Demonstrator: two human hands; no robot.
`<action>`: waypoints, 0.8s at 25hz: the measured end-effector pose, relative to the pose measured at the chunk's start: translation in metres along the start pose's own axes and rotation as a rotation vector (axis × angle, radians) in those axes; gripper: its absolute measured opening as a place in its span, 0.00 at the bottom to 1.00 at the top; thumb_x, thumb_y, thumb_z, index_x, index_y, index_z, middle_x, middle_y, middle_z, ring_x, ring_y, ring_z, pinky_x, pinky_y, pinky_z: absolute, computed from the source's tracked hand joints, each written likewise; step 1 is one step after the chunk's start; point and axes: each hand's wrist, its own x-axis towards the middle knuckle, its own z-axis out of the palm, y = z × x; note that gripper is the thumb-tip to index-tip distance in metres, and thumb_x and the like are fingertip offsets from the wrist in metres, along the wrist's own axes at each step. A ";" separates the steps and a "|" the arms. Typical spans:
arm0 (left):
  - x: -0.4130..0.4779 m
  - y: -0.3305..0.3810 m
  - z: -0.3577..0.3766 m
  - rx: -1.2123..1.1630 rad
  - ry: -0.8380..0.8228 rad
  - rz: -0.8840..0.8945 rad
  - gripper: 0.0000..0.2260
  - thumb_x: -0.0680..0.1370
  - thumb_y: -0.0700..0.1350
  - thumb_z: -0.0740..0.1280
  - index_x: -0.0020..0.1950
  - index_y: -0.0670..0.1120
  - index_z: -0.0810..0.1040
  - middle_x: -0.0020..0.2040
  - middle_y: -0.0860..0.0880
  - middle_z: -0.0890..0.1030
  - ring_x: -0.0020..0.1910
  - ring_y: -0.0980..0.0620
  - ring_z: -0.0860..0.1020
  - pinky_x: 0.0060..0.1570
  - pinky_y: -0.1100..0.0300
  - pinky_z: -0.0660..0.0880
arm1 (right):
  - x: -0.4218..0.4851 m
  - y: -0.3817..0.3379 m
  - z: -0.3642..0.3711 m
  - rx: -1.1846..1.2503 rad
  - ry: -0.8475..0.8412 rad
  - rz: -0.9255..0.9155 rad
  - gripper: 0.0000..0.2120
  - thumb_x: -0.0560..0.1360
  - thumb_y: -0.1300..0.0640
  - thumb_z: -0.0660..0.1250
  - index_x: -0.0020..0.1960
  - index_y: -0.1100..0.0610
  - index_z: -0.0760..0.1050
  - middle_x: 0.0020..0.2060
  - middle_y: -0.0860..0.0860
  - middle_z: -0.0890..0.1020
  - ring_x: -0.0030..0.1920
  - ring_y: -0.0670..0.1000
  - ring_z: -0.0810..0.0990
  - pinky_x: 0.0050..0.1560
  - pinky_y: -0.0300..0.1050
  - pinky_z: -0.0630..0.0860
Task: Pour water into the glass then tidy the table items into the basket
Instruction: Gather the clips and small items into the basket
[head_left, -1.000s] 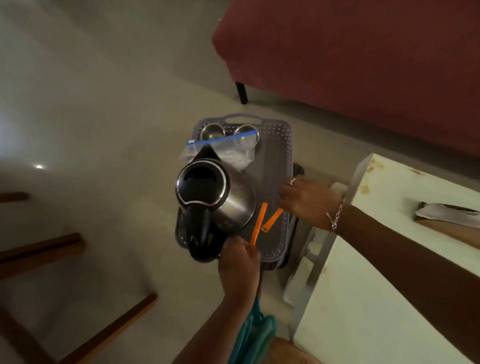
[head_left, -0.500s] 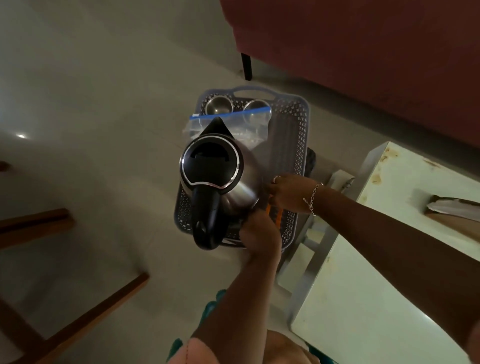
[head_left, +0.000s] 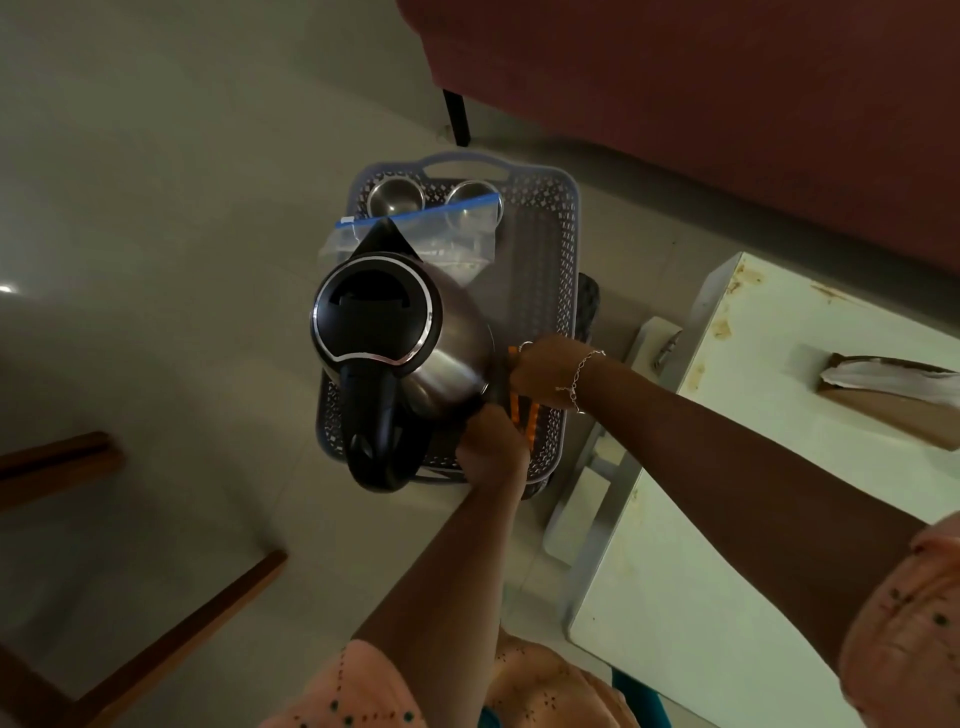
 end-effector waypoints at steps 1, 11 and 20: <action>0.000 -0.001 0.000 -0.024 -0.003 0.003 0.15 0.78 0.53 0.59 0.54 0.43 0.78 0.53 0.43 0.81 0.53 0.43 0.79 0.51 0.52 0.77 | 0.001 0.001 0.003 0.019 0.023 0.018 0.13 0.77 0.63 0.55 0.56 0.62 0.75 0.55 0.59 0.78 0.54 0.61 0.77 0.50 0.52 0.75; 0.004 0.016 0.005 0.113 0.033 0.102 0.14 0.79 0.49 0.60 0.59 0.42 0.71 0.55 0.41 0.79 0.54 0.41 0.79 0.49 0.51 0.75 | -0.032 0.014 0.032 0.549 0.960 0.581 0.11 0.65 0.72 0.67 0.45 0.61 0.79 0.44 0.59 0.80 0.42 0.61 0.78 0.32 0.49 0.77; -0.023 0.019 -0.003 0.111 0.464 0.383 0.12 0.79 0.48 0.56 0.45 0.43 0.76 0.38 0.44 0.79 0.35 0.46 0.79 0.31 0.60 0.71 | -0.063 0.006 0.046 0.480 0.898 0.745 0.18 0.66 0.66 0.71 0.55 0.63 0.75 0.55 0.64 0.78 0.54 0.66 0.77 0.48 0.58 0.79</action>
